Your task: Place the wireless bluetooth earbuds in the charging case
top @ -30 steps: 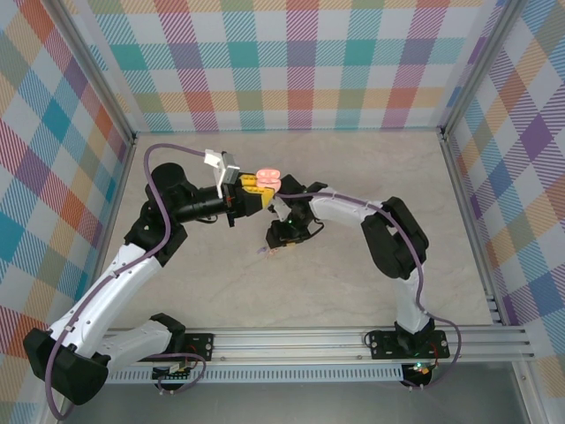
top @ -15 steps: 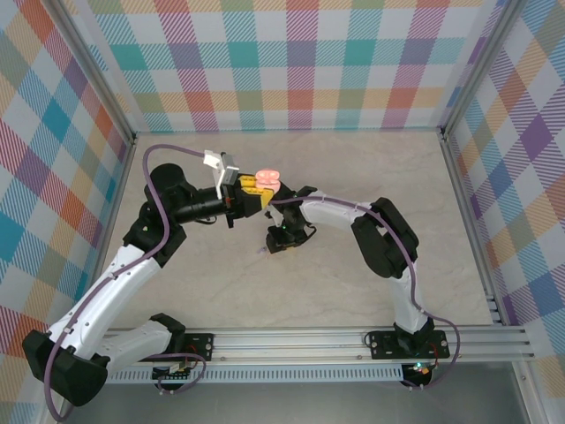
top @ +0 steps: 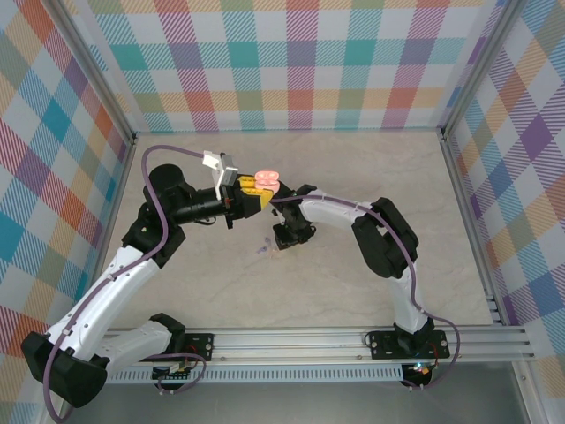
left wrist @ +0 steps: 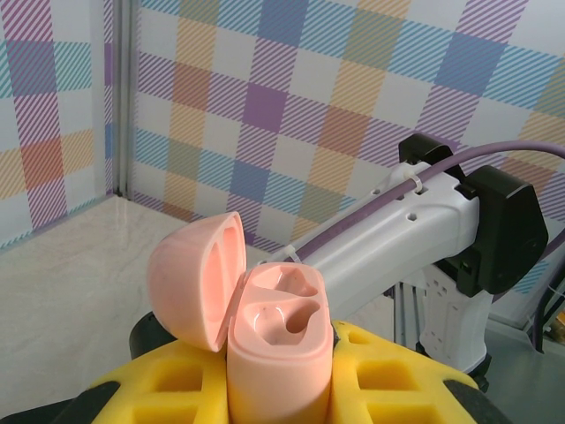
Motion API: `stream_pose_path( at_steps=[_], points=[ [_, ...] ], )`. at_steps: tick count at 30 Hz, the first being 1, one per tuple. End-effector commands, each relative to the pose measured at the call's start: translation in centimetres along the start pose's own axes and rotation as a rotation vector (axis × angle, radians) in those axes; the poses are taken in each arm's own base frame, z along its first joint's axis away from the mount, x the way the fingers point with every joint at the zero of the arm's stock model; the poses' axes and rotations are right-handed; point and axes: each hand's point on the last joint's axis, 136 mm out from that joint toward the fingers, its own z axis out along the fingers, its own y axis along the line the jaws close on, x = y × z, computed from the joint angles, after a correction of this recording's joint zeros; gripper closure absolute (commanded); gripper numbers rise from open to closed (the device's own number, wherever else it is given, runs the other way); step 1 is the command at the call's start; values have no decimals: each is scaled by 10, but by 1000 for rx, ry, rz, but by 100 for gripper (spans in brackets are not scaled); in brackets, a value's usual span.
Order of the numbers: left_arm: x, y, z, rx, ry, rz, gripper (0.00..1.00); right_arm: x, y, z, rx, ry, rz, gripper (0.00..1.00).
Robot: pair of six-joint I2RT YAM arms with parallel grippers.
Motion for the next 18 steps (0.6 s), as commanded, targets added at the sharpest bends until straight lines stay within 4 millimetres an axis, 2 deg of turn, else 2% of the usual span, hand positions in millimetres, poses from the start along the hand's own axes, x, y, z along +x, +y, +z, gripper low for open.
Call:
stream_pose_path(
  at_steps=[1, 4, 7, 13, 18],
  points=[
    [-3, 1, -4, -6, -7, 21, 81, -1, -18, -13, 120, -9, 10, 64],
    [-3, 2, -3, -7, -8, 20, 81, -1, -30, -18, 194, -17, 24, 64],
    [-3, 2, -2, -4, -6, 19, 81, -3, -35, -24, 214, -31, 32, 64],
    [-4, 1, -3, -2, -8, 21, 81, -6, -19, -38, 123, -61, 14, 64],
    [-4, 0, -4, -1, -8, 24, 81, -8, 2, -47, -25, -86, 41, 64]
  ],
)
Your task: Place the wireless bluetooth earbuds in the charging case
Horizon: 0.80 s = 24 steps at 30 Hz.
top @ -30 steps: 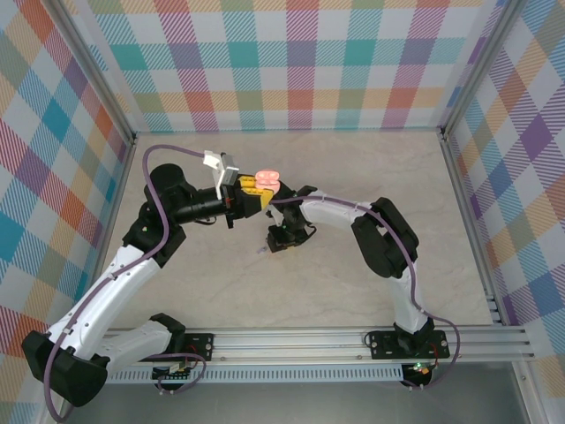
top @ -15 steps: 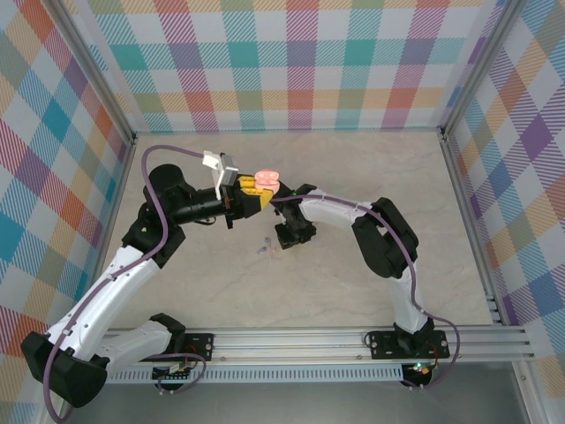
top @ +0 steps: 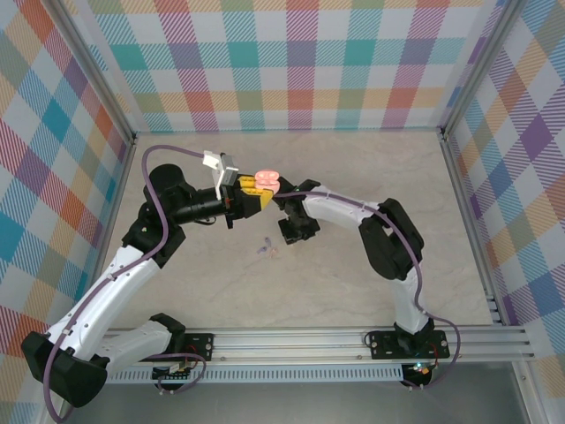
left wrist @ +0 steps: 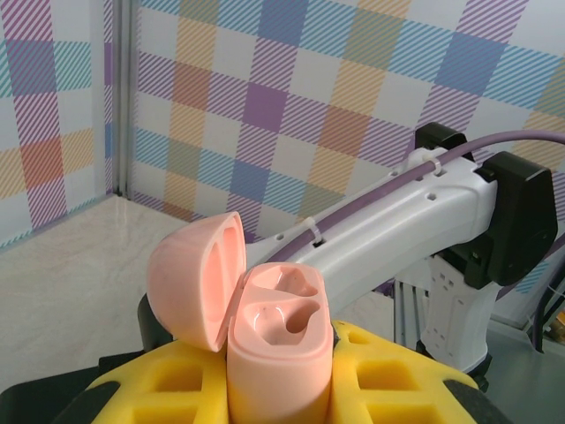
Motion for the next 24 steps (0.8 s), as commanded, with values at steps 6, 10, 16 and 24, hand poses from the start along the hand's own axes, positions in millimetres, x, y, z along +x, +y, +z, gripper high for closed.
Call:
stream_pose_path(
  at_steps=[6, 10, 16, 24],
  points=[
    [-4, 0, -4, -2, -18, 27, 81, -6, 8, -11, -90, -8, 189, 65],
    [-3, 1, -3, -5, -17, 25, 81, -5, 8, -3, -85, 9, 277, 68],
    [-2, 3, -2, -2, -13, 21, 81, -1, -5, 3, -12, 11, 344, 67],
    [-2, 4, 0, 1, -15, 23, 81, 2, -8, 17, 17, 32, 378, 66]
  ],
)
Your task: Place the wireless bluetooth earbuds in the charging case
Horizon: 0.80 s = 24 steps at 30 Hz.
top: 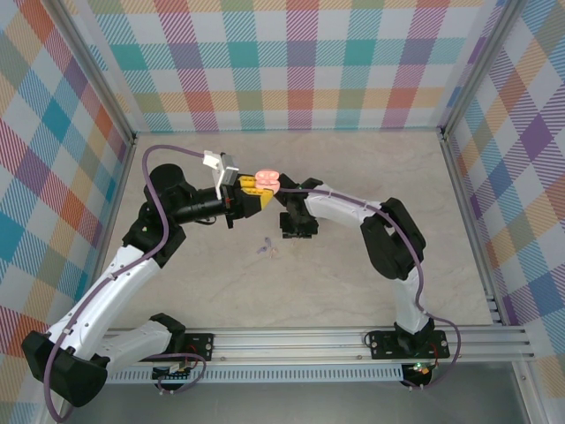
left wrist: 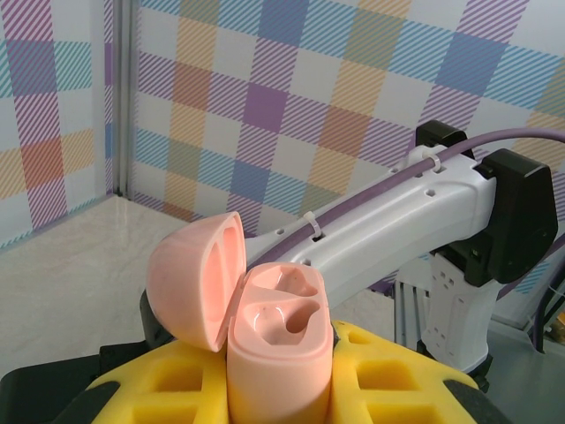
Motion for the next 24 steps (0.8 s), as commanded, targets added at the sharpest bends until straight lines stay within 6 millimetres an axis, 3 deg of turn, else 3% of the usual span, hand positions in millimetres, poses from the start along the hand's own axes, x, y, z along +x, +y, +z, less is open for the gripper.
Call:
stream_pose_path(
  at_steps=[1, 17, 24],
  points=[
    [-2, 3, -1, 1, -14, 21, 81, 6, -10, 14, 46, 37, 46, 66],
    [1, 5, 0, -1, -10, 19, 81, 4, -6, 32, 54, 60, 7, 70],
    [0, 5, 0, 0, -12, 19, 81, 1, -15, 35, 111, 53, -59, 73]
  ],
)
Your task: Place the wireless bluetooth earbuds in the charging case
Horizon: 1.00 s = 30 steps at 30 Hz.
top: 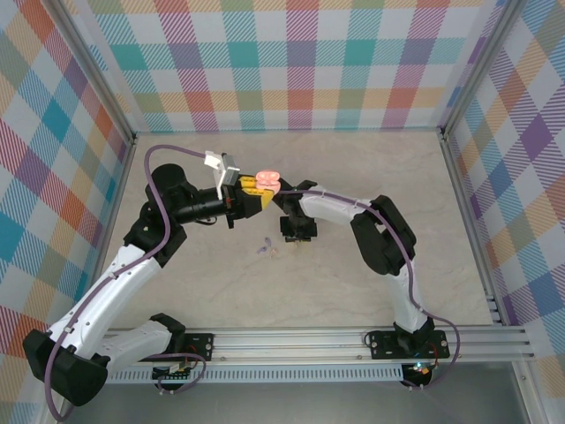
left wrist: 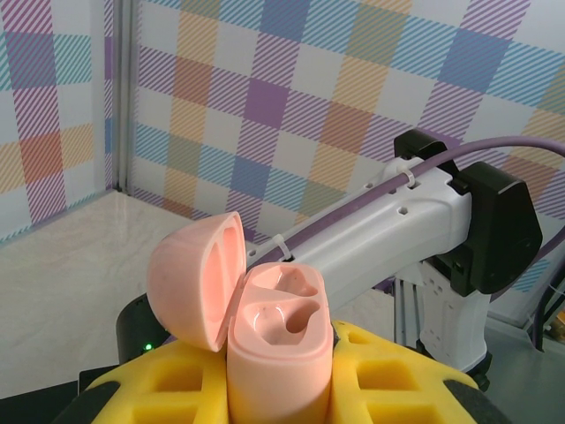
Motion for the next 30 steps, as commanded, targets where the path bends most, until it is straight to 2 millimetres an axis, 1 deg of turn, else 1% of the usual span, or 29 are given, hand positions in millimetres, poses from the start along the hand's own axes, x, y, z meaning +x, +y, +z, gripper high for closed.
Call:
stream_pose_path(
  at_steps=[1, 6, 12, 22, 25, 30],
  points=[
    [-3, 3, -1, 1, -18, 25, 81, -3, -6, 13, 46, 6, -49, 73],
    [-3, 3, -1, 1, -18, 25, 81, -9, -7, 10, 65, -15, -73, 72],
    [-3, 3, -1, 1, -19, 23, 81, -10, -8, 12, 84, -10, -94, 72],
    [-2, 3, -1, 1, -19, 22, 81, -5, -11, 21, 92, 12, -88, 75],
    [-2, 3, -2, -1, -19, 22, 81, -5, -11, 21, 86, 8, -80, 78],
    [0, 5, -2, -12, -15, 15, 81, -4, -11, 19, 58, -8, -63, 80]
  ],
)
